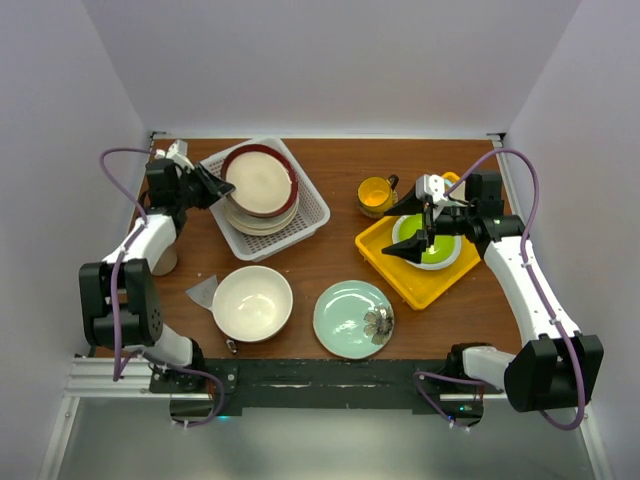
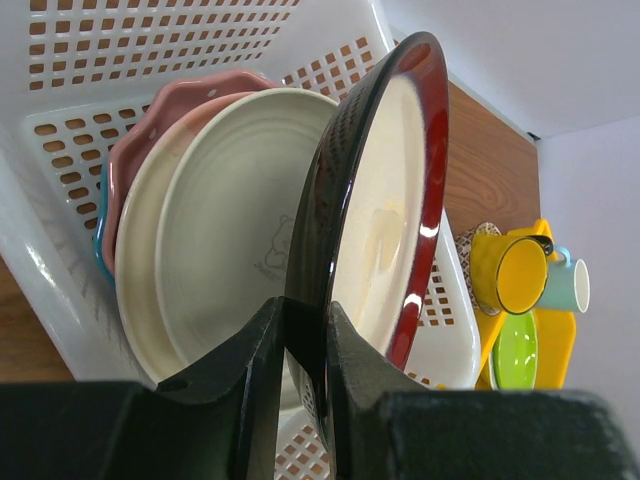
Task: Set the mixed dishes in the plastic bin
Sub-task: Place the plate in the plastic bin.
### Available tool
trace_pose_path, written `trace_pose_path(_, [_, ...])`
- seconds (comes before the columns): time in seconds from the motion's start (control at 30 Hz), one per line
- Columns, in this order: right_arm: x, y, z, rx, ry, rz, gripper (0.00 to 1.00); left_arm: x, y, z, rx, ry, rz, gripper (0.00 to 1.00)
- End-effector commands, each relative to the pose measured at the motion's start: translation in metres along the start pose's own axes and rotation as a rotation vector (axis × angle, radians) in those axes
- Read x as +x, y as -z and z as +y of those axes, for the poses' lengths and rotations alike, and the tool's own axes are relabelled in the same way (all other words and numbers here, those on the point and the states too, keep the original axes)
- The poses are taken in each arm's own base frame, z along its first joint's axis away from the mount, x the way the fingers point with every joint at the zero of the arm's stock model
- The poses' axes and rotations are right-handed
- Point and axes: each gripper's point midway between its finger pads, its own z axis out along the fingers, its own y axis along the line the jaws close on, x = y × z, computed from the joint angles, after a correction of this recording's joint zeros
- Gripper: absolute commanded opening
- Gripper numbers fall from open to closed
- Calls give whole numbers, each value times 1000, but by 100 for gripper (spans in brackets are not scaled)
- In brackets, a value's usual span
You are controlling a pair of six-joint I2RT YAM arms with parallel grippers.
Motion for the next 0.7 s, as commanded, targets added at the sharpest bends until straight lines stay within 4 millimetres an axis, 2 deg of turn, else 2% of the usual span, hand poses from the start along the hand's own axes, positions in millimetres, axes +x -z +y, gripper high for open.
trace_pose_path(0.0, [-1,0,0,-12,1,-20,97,-57,2,-53,193,-99,-124,0])
trace_pose_path(0.33, [0,-1,0,-14,-3,-18,97,-46,-11,-35,161,-87,-75,1])
trace_pose_path(0.4, [0,0,-1,-11,0,-17,97,-44,-13,-31,153,-85,-62,11])
trace_pose_path(0.5, [0,0,-1,-11,2,-17,97,-42,-15,-26,134,-86,-48,19])
trace_pose_path(0.67, [-1,0,-1,-11,5,-17,97,-43,-18,-17,84,-100,-49,28])
